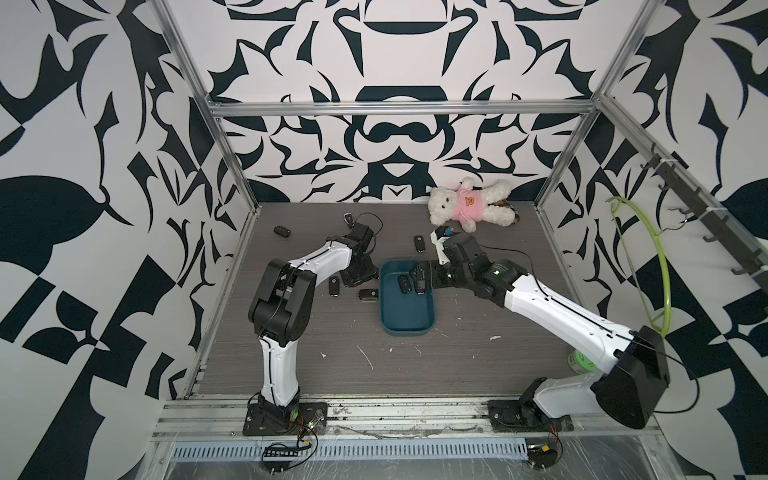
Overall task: Place the car key into the storage box
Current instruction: Pick up the car key from the center of the board.
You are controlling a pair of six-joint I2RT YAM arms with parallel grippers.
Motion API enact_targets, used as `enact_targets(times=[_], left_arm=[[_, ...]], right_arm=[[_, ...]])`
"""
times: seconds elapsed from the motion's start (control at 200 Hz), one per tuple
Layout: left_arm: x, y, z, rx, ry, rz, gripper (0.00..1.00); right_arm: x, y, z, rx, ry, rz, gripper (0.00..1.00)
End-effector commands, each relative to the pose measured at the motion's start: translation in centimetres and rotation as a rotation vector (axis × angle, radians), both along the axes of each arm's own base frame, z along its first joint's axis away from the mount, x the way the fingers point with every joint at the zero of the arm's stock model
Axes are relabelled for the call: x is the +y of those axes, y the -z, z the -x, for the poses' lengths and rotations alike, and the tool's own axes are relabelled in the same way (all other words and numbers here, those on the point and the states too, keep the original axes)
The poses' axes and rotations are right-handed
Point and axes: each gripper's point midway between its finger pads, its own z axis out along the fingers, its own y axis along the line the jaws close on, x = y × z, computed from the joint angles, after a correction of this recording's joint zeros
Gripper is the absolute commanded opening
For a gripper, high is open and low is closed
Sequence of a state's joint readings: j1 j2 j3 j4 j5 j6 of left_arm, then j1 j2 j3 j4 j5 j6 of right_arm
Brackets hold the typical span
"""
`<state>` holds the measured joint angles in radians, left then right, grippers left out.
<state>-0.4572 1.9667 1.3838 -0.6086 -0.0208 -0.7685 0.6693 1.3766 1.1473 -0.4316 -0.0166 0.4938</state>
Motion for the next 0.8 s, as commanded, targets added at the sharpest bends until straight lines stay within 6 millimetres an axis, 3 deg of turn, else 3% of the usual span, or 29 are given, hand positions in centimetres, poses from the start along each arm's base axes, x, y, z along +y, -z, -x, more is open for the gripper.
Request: enact_targets(times=[0.0, 0.3, 0.555, 0.795], left_arm=[[0.4, 0.6, 1.3, 0.033, 0.008, 0.005, 0.27], [0.9, 1.1, 3.9, 0.072, -0.005, 0.022, 0.34], [1.2, 0.0, 4.5, 0.002, 0.123, -0.059, 0.52], [-0.4, -0.6, 5.1, -0.067, 0.324, -0.107, 0.69]], right_arm=[[-0.3, -1.5, -0.1, -0.043, 0.017, -0.006, 1.00], [0.2, -1.1, -0.5, -0.031, 0.005, -0.009, 1.00], [0.3, -0.9, -0.3, -0.022, 0.004, -0.009, 1.00], [0.2, -0.6, -0.3, -0.015, 0.010, -0.011, 1.00]])
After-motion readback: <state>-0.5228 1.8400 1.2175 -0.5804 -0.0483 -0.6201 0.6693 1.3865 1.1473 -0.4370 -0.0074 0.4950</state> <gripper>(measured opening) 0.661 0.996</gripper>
